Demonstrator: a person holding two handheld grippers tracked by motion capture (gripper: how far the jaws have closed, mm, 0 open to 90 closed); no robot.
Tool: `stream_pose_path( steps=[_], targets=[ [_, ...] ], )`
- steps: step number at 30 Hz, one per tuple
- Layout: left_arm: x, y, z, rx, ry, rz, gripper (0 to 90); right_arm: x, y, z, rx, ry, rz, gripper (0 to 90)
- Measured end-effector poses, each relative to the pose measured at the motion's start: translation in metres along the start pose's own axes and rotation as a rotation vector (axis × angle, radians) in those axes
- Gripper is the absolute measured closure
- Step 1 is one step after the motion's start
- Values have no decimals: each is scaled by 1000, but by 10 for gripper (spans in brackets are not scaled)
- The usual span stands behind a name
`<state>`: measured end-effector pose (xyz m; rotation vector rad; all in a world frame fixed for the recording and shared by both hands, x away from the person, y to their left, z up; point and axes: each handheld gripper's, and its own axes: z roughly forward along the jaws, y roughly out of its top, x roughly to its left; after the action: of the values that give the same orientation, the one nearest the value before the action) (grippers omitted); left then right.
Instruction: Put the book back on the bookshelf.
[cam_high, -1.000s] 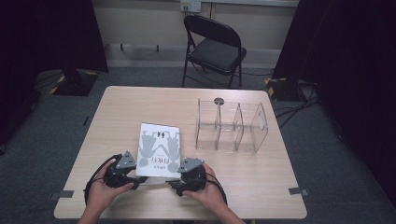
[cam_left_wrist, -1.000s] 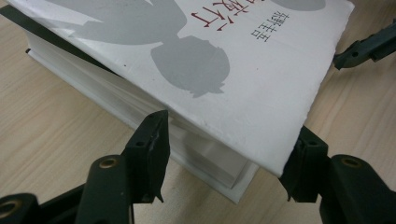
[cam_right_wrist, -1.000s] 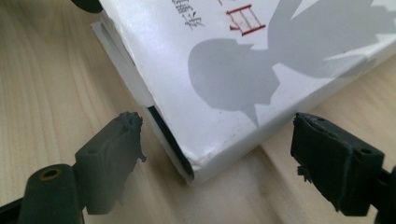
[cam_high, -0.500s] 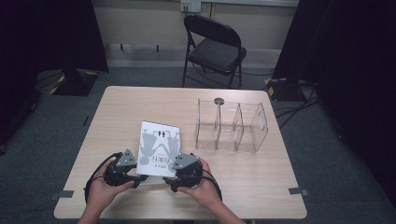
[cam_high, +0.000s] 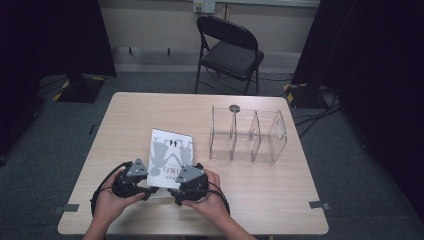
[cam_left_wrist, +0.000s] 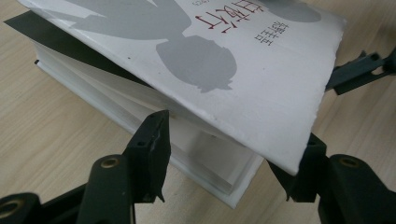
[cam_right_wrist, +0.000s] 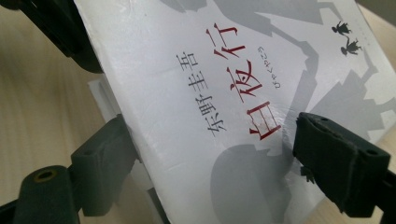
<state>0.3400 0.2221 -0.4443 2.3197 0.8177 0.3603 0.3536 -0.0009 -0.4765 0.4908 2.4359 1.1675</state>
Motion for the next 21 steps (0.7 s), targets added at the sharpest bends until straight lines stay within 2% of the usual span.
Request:
stream_pose_path(
  steps=[2,4,8,11,15,17,19,20,21],
  targets=[
    [-1,1,0,0,2,-10,422,2,-1,2,-3,-30,-32,137],
    [-2,1,0,-3,8,-10,425,4,-1,4,-6,-45,-37,137],
    [-3,2,0,6,16,3,425,8,-3,8,-5,-96,-121,138],
    [-4,2,1,14,24,9,426,7,-5,9,-16,-111,-131,150],
    [-5,2,3,7,26,5,430,4,-5,9,-7,-100,-156,177],
    [-6,2,4,7,54,32,447,4,-4,7,-3,-101,-164,227],
    [-8,2,5,-1,59,30,439,5,-4,6,-3,-105,-178,261],
    [-8,2,10,-8,52,49,386,7,-2,4,11,-130,-230,331],
    [-8,1,10,-15,56,64,361,6,-1,4,18,-135,-238,346]
  ],
)
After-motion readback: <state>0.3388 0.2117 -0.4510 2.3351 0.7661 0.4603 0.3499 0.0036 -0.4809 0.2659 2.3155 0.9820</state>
